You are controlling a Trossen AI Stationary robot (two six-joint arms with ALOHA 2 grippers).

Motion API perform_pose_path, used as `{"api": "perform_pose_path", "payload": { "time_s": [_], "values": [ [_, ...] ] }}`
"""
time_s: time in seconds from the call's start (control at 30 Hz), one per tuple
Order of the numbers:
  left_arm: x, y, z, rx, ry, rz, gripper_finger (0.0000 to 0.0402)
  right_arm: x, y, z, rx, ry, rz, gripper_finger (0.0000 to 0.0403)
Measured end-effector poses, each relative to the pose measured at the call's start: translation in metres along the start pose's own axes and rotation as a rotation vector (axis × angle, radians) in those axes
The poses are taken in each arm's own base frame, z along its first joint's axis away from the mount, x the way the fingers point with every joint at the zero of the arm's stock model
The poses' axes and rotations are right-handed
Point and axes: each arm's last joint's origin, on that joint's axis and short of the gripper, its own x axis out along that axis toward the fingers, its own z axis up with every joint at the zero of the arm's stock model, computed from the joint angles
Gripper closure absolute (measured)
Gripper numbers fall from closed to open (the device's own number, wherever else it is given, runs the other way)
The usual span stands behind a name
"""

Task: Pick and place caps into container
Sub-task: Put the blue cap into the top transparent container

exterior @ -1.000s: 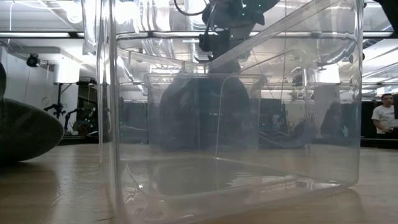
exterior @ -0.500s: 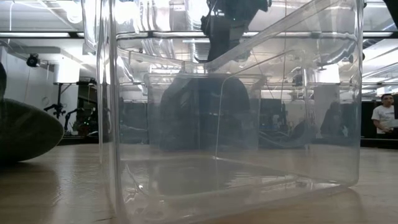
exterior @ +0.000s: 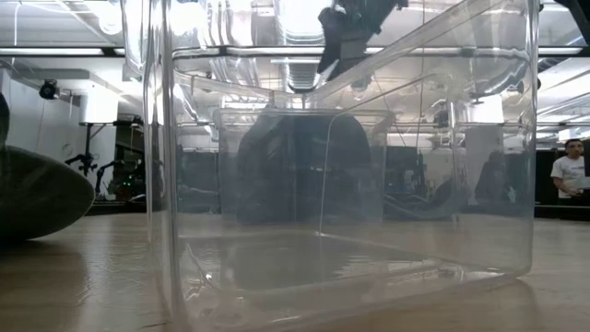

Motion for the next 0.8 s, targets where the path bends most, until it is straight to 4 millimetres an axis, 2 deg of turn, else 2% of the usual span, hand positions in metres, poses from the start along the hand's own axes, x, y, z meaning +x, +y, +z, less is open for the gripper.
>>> {"api": "perform_pose_path", "payload": {
  "time_s": [0.13,0.27,0.57,0.8],
  "values": [
    [0.003,-0.004,-0.001,-0.051,0.008,-0.062,0.0271,0.006,-0.042,-0.006,0.135,0.030,0.010,0.0193],
    [0.006,-0.008,-0.002,-0.093,0.020,-0.077,0.0271,0.019,-0.067,-0.017,0.181,0.048,-0.021,0.0193],
    [0.007,-0.009,-0.002,-0.160,0.027,-0.094,0.0271,0.059,-0.098,-0.052,0.191,0.065,-0.054,0.0193],
    [0.007,-0.009,-0.003,-0.166,0.029,-0.094,0.0271,0.087,-0.111,-0.083,0.233,0.068,-0.065,0.0193]
  ]
}}
